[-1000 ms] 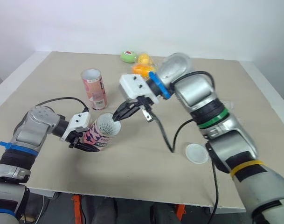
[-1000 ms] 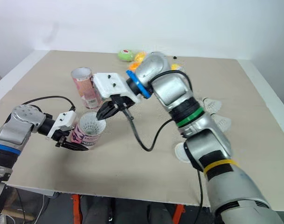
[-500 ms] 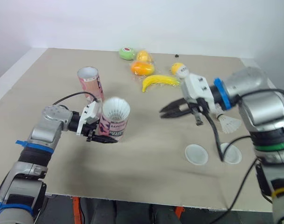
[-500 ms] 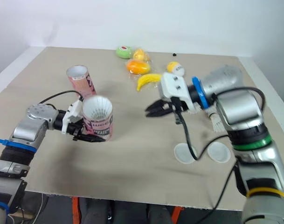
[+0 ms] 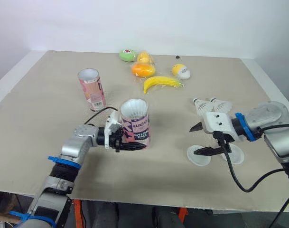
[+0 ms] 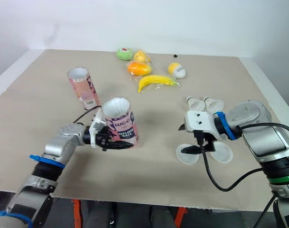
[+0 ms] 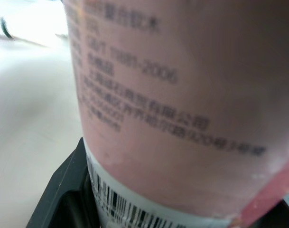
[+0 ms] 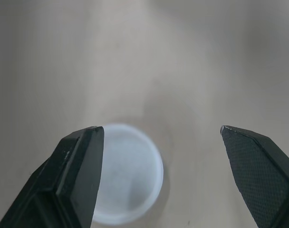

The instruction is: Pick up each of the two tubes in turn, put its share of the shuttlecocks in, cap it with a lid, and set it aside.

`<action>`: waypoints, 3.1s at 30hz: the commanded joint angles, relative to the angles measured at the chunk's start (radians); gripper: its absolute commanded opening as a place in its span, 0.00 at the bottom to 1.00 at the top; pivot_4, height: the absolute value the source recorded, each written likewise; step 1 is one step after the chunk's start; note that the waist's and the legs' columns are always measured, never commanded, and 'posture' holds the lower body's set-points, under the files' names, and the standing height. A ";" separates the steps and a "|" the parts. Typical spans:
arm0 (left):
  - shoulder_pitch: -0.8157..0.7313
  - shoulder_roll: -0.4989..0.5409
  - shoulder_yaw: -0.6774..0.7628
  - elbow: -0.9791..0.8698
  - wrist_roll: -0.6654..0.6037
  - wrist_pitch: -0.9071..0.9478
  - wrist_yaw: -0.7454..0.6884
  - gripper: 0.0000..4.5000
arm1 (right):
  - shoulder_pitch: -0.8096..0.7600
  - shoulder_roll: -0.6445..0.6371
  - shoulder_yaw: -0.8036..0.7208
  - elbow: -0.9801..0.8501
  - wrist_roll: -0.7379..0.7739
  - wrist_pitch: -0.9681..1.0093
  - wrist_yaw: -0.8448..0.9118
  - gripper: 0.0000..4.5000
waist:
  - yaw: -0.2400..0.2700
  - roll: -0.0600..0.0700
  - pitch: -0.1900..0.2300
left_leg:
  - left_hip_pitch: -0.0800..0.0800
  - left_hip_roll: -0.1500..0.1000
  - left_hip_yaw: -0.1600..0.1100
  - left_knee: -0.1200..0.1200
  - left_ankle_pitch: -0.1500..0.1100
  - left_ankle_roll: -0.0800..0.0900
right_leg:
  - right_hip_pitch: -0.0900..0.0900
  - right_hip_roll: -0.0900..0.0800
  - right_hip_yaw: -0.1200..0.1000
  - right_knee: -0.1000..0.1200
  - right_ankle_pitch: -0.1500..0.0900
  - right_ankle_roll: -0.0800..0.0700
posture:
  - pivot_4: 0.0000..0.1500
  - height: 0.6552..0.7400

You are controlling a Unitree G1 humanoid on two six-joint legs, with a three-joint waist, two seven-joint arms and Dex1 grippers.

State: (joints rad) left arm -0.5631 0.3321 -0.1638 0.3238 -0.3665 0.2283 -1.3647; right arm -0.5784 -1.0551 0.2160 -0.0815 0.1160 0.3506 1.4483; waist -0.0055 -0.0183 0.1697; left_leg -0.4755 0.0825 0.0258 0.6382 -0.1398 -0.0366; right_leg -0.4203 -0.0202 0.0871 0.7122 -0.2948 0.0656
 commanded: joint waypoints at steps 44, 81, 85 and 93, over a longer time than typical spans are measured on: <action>-0.014 -0.083 -0.049 0.205 0.125 -0.196 0.022 0.65 | 0.056 0.029 -0.006 -0.013 -0.021 0.039 -0.086 0.94 | 0.001 0.002 -0.001 | 0.011 -0.002 -0.002 0.000 0.000 0.000 | 0.012 -0.001 0.000 -0.002 -0.001 0.000 | 1.00 0.43; -0.007 -0.095 -0.048 0.199 0.114 -0.198 0.024 0.61 | -0.122 0.125 -0.069 -0.075 0.130 0.170 -0.023 0.01 | 0.002 0.002 -0.001 | 0.012 -0.002 -0.001 -0.001 0.000 0.000 | 0.013 -0.001 0.000 -0.003 0.000 0.000 | 1.00 0.43; -0.031 -0.115 -0.013 0.163 0.064 -0.157 0.038 0.61 | -0.141 0.110 -0.073 -0.112 0.155 0.200 -0.029 0.01 | 0.010 0.002 -0.001 | 0.012 -0.002 -0.002 -0.001 0.000 0.000 | 0.013 -0.002 -0.001 -0.004 -0.001 -0.001 | 1.00 0.43; -0.013 -0.073 -0.081 0.240 0.161 -0.229 0.010 0.61 | -0.122 0.108 -0.051 -0.127 0.152 0.200 -0.050 0.01 | 0.007 0.002 -0.001 | 0.007 -0.002 -0.002 -0.004 -0.001 0.001 | 0.010 -0.002 -0.002 -0.011 0.005 -0.004 | 1.00 0.43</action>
State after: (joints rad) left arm -0.6169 0.2325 -0.1974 0.5229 -0.2690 0.0463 -1.3238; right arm -0.6754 -0.9395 0.1942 -0.1803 0.2519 0.5484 1.4055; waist 0.0015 -0.0164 0.1687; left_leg -0.4685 0.0809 0.0237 0.6335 -0.1408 -0.0350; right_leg -0.4098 -0.0213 0.0854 0.7013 -0.2906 0.0609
